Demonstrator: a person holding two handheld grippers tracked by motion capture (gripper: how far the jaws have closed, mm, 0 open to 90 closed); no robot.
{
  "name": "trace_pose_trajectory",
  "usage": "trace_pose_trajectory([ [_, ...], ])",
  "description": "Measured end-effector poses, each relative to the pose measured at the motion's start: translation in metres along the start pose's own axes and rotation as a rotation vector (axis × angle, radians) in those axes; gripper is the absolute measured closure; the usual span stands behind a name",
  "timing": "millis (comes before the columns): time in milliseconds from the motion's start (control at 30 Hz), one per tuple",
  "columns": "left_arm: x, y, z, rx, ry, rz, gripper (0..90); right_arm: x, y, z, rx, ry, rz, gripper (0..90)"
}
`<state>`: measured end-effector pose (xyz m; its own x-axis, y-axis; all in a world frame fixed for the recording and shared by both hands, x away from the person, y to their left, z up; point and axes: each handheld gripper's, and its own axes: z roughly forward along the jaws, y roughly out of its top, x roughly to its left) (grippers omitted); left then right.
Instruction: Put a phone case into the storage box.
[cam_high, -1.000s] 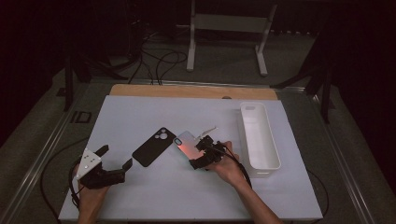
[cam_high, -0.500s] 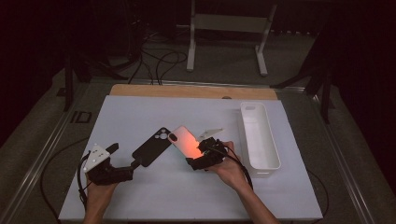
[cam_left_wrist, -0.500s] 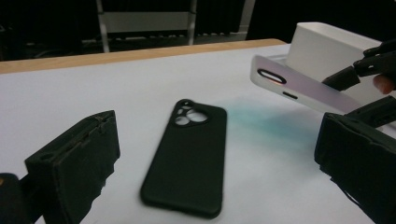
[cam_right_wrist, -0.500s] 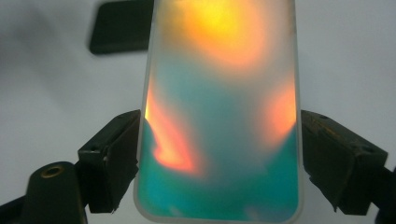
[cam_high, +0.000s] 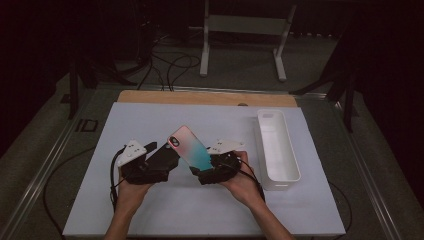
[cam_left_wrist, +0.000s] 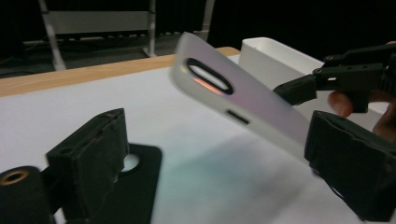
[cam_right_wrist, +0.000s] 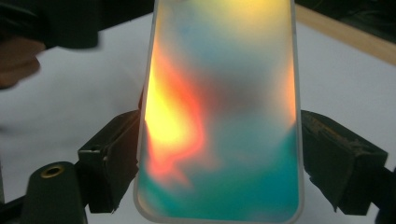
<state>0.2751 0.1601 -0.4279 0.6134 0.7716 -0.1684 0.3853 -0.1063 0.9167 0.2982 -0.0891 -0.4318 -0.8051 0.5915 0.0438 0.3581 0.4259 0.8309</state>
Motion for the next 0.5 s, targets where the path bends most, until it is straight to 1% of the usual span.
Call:
trace_pose_trajectory([
  [67, -0.004, 0.003, 0.005, 0.003, -0.006, -0.006, 13.3, 0.002, 0.001, -0.002, -0.03, 0.007, -0.004, 17.0],
  [100, -0.004, 0.003, 0.005, 0.003, -0.006, -0.006, 15.2, 0.004, 0.001, -0.003, -0.039, 0.007, -0.004, 17.0],
  [133, -0.006, 0.005, 0.009, 0.006, -0.021, -0.019, 16.0, 0.005, 0.001, -0.003, -0.049, 0.004, -0.006, 17.0],
  [167, -0.007, 0.005, 0.01, 0.008, -0.028, -0.028, 17.8, 0.007, 0.001, -0.003, -0.059, 0.004, -0.009, 17.0],
  [200, -0.007, 0.005, 0.01, 0.008, -0.028, -0.028, 21.0, 0.007, 0.001, -0.003, -0.059, 0.004, -0.009, 17.0],
  [233, -0.009, 0.006, 0.012, 0.003, -0.052, -0.036, 21.0, 0.008, 0.001, -0.003, -0.074, 0.004, -0.012, 17.0],
  [267, -0.01, 0.006, 0.012, -0.004, -0.064, -0.038, 31.5, 0.01, 0.002, -0.003, -0.084, -0.008, -0.012, 17.0],
  [333, -0.012, 0.006, 0.012, -0.008, -0.093, -0.035, 45.8, 0.012, 0.002, -0.002, -0.09, -0.014, -0.008, 17.0],
  [367, -0.012, 0.006, 0.012, -0.008, -0.093, -0.035, 49.8, 0.012, 0.002, -0.002, -0.09, -0.014, -0.008, 17.0],
  [400, -0.013, 0.006, 0.013, -0.014, -0.127, -0.036, 54.7, 0.013, 0.001, 0.0, -0.103, -0.018, 0.007, 17.1],
  [500, -0.014, 0.007, 0.013, -0.012, -0.165, -0.046, 63.7, 0.014, 0.0, 0.002, -0.122, -0.026, 0.029, 17.1],
])
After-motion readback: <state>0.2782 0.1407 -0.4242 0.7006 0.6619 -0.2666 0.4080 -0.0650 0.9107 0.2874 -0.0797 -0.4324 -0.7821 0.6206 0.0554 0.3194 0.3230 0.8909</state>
